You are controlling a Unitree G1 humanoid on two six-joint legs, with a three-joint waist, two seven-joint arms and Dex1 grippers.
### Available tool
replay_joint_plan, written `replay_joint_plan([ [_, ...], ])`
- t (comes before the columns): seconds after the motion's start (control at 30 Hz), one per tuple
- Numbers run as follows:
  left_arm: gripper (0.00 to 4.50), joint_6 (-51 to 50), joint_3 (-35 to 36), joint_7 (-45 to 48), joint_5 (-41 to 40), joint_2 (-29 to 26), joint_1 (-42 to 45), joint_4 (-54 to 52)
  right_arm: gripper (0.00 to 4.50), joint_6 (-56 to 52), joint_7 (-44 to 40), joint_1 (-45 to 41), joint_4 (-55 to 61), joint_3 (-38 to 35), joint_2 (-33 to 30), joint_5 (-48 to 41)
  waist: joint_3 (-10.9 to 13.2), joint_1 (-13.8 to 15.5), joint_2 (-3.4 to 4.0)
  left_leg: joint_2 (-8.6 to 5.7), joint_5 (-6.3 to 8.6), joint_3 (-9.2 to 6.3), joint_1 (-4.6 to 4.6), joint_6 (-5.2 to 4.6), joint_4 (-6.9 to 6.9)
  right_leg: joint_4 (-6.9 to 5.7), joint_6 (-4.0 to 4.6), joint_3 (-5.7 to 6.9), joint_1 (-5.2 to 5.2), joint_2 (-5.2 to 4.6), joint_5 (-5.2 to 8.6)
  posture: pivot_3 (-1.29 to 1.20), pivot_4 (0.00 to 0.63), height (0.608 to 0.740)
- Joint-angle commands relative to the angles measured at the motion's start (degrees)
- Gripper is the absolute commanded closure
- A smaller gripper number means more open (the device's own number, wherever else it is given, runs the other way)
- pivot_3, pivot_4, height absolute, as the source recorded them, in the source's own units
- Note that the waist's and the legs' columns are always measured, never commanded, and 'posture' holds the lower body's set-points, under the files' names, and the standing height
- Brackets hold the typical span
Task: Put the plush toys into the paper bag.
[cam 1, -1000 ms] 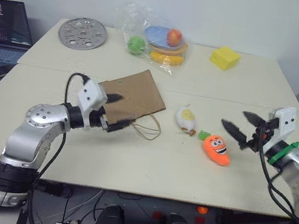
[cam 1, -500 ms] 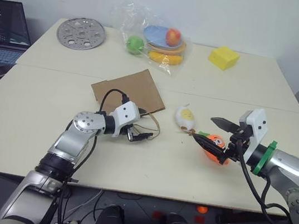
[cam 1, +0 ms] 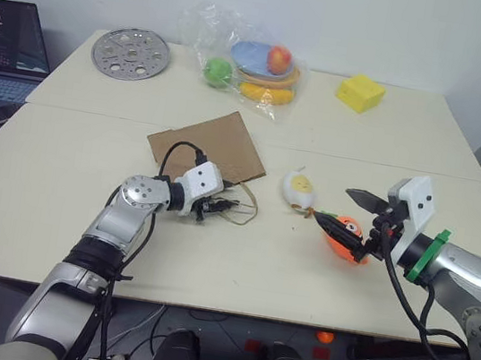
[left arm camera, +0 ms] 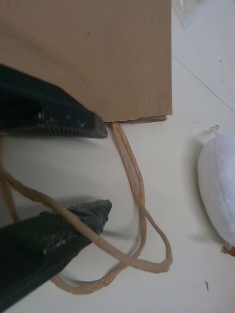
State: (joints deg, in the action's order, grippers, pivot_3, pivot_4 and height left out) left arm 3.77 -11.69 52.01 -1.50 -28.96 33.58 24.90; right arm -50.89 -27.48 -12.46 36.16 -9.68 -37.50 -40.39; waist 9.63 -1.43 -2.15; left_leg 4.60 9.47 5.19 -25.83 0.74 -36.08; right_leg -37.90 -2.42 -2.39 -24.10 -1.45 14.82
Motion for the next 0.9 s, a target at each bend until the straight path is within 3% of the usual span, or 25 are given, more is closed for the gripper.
replay_joint_plan([
  [0.03, 3.8, -0.1, 2.4, 0.6, -2.2, 0.5, 2.1, -1.5, 0.0, 1.5, 0.1, -0.2, 1.7, -1.2, -0.1, -0.2, 0.0, 0.0, 0.0, 0.0, 0.0, 0.0, 0.0, 0.0, 0.0, 0.0, -0.01, 0.0, 0.0, 0.0, 0.0, 0.0, 0.15, 0.74],
  [0.1, 4.46, -3.4, 4.6, 2.4, -6.8, 1.4, 3.5, -4.0, 0.0, 2.1, -0.1, -0.1, 1.1, -1.0, -0.2, 0.4, 0.0, 0.0, 0.0, 0.0, 0.0, 0.0, -0.01, 0.0, 0.0, 0.0, -0.09, 0.0, 0.0, 0.0, -0.05, 0.0, 0.15, 0.74],
  [0.3, 4.46, -17.1, 9.6, 10.7, -18.8, -0.3, 7.4, -10.0, 0.0, 3.1, -0.2, -1.7, 0.4, 1.9, 1.2, 1.1, 0.0, -0.1, 0.0, 0.0, 0.0, -0.03, -0.02, 0.0, -0.02, 0.0, -0.14, 0.01, 0.01, 0.04, -0.07, 0.0, 0.15, 0.74],
  [0.47, 4.49, -25.3, 12.2, 12.1, -23.6, -1.7, 11.2, -11.4, 0.17, 4.5, 1.2, -6.0, -2.0, 7.4, 5.9, 3.3, 0.0, -0.4, 0.0, 0.0, -0.01, -0.23, 0.01, -0.01, -0.03, -0.07, -0.17, 0.0, 0.0, 0.18, -0.09, 0.0, 0.15, 0.74],
  [0.57, 4.5, -26.9, 12.4, 13.0, -24.2, -2.3, 11.5, -12.0, 0.89, 5.6, 1.2, -9.0, -4.2, 11.0, 8.7, 5.3, 0.0, -0.3, 0.0, 0.01, -0.01, -0.27, 0.03, -0.01, -0.03, -0.1, -0.17, 0.02, 0.0, 0.23, -0.09, 0.0, 0.15, 0.74],
  [0.83, 4.5, -30.5, 13.1, 13.6, -25.9, -3.2, 10.1, -15.9, 3.96, 10.1, 4.2, -18.9, -17.3, 21.7, 20.4, 14.9, 0.0, -0.3, 0.0, 0.04, -0.01, -0.24, 0.01, -0.01, -0.03, -0.12, -0.16, 0.02, -0.05, 0.25, -0.09, 0.0, 0.15, 0.74],
  [0.9, 4.5, -31.8, 13.4, 13.2, -26.6, -3.3, 9.5, -17.9, 4.49, 12.6, 4.1, -20.4, -22.0, 23.7, 23.4, 17.3, 0.0, -0.3, 0.0, 0.05, -0.01, -0.23, 0.0, -0.01, -0.03, -0.11, -0.16, 0.03, -0.04, 0.26, -0.09, 0.0, 0.15, 0.74],
])
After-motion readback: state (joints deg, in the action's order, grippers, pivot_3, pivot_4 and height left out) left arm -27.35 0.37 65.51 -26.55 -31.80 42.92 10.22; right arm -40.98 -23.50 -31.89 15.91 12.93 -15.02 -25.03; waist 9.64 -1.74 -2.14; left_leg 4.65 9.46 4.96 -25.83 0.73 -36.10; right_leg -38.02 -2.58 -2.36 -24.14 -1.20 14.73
